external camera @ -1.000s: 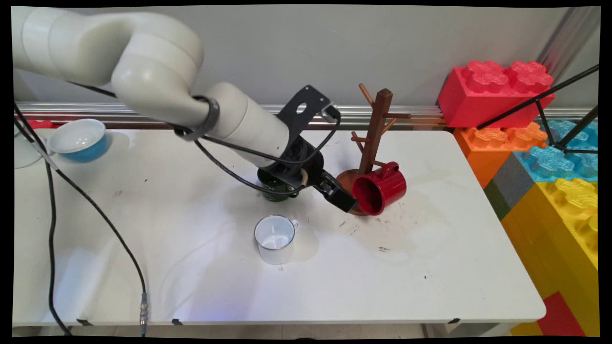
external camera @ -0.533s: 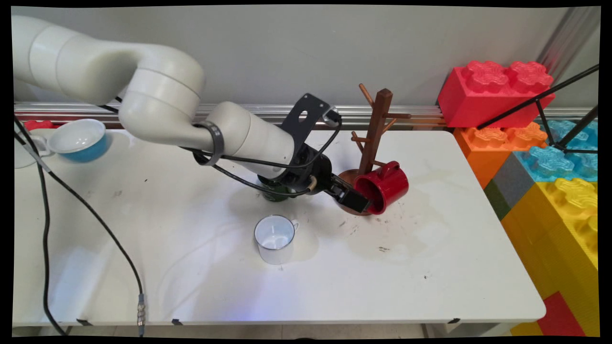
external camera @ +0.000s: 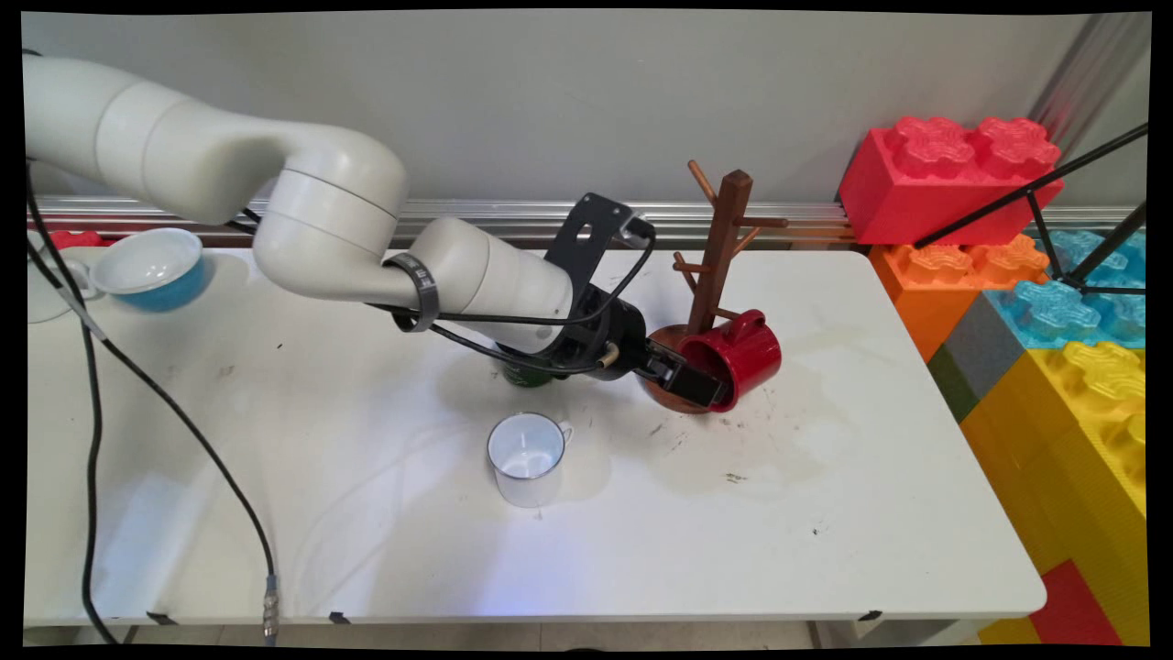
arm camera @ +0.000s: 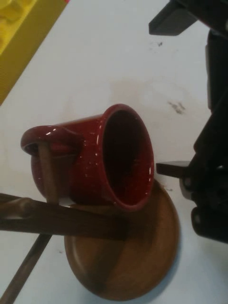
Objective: Pick up the red mug from the rack
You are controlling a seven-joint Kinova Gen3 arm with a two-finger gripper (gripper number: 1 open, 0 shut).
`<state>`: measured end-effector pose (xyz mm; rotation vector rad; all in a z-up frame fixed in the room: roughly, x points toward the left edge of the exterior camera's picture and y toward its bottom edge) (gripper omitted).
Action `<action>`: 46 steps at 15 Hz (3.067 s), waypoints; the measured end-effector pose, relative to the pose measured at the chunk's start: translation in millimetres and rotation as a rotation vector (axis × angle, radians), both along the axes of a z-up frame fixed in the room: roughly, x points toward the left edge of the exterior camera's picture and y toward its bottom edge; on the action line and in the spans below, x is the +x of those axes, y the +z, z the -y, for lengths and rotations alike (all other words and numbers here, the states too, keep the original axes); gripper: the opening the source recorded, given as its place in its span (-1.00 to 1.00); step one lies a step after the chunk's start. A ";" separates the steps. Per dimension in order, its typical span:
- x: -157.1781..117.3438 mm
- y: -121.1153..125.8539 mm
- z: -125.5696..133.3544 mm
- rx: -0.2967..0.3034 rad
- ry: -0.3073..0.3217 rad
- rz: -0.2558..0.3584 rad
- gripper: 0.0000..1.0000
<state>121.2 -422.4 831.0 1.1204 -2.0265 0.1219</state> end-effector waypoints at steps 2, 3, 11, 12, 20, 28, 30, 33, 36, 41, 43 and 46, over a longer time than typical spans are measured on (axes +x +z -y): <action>-0.8 -5.8 3.7 0.013 0.015 -0.024 1.00; -1.1 -7.6 4.9 0.017 0.019 -0.032 1.00; -4.3 -29.0 13.2 0.083 0.066 -0.107 1.00; -5.5 -31.5 13.7 0.091 0.073 -0.117 1.00; -15.3 -37.1 17.1 0.116 0.160 -0.182 1.00; -30.6 -40.4 16.1 0.146 0.238 -0.230 1.00; -35.4 -41.8 17.2 0.151 0.252 -0.245 1.00; -39.6 -44.0 18.7 0.153 0.264 -0.260 1.00; -43.1 -47.3 20.6 0.152 0.272 -0.272 1.00; -49.4 -53.8 23.4 0.148 0.279 -0.292 1.00; -50.5 -55.7 23.9 0.146 0.281 -0.296 1.00; -51.9 -56.9 23.4 0.143 0.278 -0.293 -1.00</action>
